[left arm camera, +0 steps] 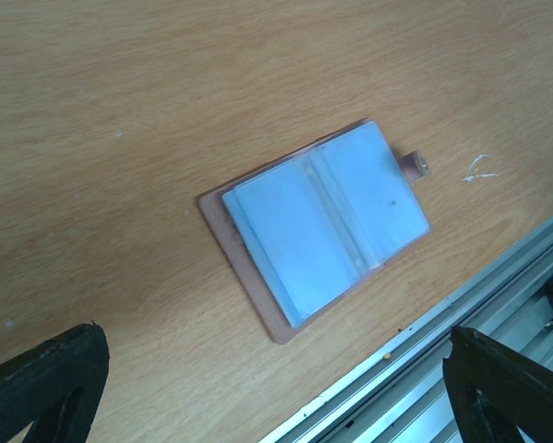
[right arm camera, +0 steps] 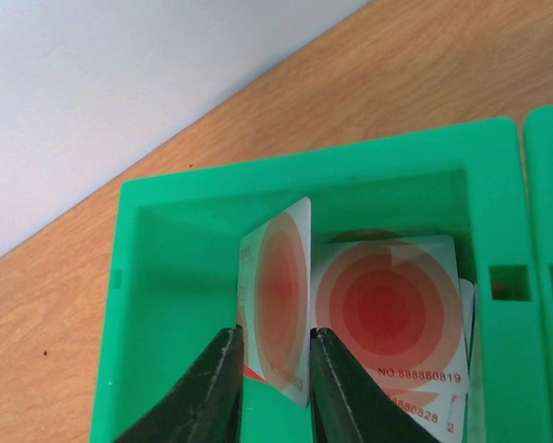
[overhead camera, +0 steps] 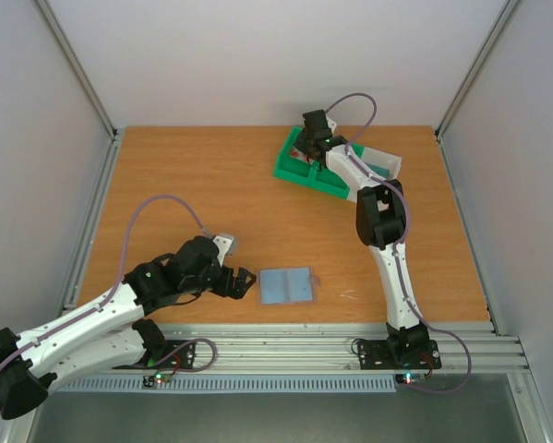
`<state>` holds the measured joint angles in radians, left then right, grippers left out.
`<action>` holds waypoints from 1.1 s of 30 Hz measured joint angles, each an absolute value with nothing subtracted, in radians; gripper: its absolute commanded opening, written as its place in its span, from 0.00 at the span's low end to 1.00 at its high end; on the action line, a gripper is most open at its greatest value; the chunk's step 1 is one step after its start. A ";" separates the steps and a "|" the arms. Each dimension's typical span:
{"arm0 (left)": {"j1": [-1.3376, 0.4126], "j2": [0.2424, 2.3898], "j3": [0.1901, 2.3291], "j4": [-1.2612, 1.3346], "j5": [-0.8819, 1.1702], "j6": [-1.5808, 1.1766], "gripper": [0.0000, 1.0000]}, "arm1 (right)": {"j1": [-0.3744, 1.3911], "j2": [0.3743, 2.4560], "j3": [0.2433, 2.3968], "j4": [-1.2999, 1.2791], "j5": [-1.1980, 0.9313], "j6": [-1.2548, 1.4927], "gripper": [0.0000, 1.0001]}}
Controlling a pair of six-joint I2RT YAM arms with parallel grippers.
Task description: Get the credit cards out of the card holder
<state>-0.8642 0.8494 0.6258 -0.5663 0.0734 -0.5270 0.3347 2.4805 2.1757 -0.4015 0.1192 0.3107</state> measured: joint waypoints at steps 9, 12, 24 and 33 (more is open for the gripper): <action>-0.865 0.849 0.669 -0.644 0.029 -0.524 0.99 | 0.335 2.426 2.193 -0.502 0.037 0.287 0.42; -0.865 0.848 0.699 -0.667 0.017 -0.523 0.99 | 0.335 2.338 2.141 -0.521 -0.015 0.286 0.49; -0.864 0.792 0.831 -0.796 -0.133 -0.532 0.99 | 0.335 1.953 1.785 -0.546 -0.128 0.262 0.69; -0.864 0.783 0.884 -0.860 -0.256 -0.595 0.99 | 0.356 1.554 1.407 -0.570 -0.207 0.215 0.98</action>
<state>-0.8642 0.7834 0.8837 -0.8600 -0.2558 -0.5945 0.3557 1.5536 1.4075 -0.5705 -0.2066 0.2150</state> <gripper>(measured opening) 0.995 0.975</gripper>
